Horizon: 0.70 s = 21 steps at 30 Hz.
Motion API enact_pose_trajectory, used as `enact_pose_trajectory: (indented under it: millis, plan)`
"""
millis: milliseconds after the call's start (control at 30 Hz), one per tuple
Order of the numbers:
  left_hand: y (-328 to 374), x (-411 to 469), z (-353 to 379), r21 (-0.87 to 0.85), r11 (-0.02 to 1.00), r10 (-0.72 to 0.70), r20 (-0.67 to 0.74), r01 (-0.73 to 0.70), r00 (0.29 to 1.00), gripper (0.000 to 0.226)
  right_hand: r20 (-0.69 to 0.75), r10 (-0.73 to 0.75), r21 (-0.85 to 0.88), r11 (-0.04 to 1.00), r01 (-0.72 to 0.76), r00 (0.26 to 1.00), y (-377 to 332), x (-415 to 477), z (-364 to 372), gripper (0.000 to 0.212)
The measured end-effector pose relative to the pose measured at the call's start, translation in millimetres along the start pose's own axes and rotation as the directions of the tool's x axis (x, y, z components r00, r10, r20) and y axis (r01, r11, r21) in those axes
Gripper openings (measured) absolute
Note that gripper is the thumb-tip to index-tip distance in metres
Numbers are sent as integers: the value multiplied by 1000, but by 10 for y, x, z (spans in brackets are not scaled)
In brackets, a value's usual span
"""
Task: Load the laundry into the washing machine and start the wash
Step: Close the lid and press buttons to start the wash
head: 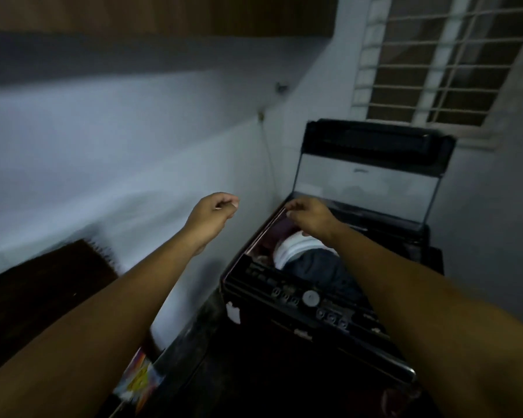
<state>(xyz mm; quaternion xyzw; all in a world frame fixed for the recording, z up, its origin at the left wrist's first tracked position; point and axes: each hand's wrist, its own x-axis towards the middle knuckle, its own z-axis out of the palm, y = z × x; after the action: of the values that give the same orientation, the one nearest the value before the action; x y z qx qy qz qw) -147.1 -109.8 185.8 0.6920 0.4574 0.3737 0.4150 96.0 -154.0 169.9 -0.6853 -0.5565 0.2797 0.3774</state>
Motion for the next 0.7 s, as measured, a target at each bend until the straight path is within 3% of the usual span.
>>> enact_pose_trajectory:
  millis: [100, 267, 467, 700]
  plan:
    - [192, 379, 312, 45, 995, 82, 46, -84, 996, 19, -62, -1, -60, 998, -3, 998, 165, 185, -482, 14]
    - [458, 1070, 798, 102, 973, 191, 133, -205, 973, 19, -114, 34, -197, 979, -56, 993, 474, 502, -1265, 26]
    - [716, 1835, 1342, 147, 941, 263, 247, -305, 932, 23, -139, 42, -455, 885, -101, 989, 705, 732, -2004, 44]
    - [1043, 2726, 1853, 174, 862, 394, 362, -476, 845, 30, -245, 52, -545, 818, -182, 968, 773, 1164, -2543, 52]
